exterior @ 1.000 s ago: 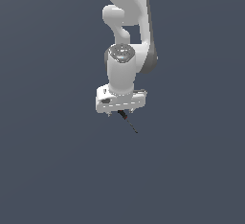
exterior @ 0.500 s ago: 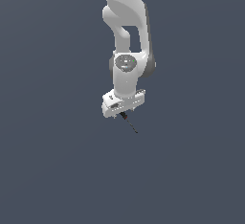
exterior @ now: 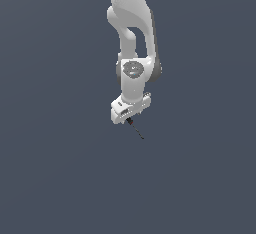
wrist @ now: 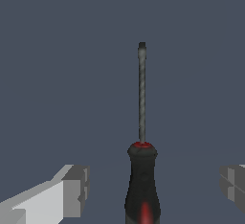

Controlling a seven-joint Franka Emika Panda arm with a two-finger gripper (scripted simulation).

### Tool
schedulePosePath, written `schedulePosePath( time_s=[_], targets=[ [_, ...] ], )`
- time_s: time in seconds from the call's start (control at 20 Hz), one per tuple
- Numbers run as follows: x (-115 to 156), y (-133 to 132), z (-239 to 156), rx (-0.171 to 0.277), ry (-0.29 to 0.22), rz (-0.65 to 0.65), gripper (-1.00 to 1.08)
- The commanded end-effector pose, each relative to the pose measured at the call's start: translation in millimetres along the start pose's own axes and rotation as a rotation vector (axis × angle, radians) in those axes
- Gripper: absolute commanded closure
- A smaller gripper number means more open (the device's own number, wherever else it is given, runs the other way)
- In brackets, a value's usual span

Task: Pick up the object and move it to a goal position.

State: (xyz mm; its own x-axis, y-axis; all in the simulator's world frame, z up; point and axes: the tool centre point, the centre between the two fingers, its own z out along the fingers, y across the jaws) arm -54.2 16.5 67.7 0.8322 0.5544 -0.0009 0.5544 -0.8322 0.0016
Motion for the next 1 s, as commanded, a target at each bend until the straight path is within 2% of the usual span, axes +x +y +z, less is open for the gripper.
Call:
schedulePosePath(
  time_s=[0.0,0.35,0.95],
  targets=[
    [-1.1,-2.0,2.4,0.001,0.001,-0.016,-0.92],
    [-1.2,-2.2,7.6,0.001,0.000,-0.015,-0.92],
    [-1.8,-2.7,52.0,0.002,0.001,-0.019,-0.92]
  ],
)
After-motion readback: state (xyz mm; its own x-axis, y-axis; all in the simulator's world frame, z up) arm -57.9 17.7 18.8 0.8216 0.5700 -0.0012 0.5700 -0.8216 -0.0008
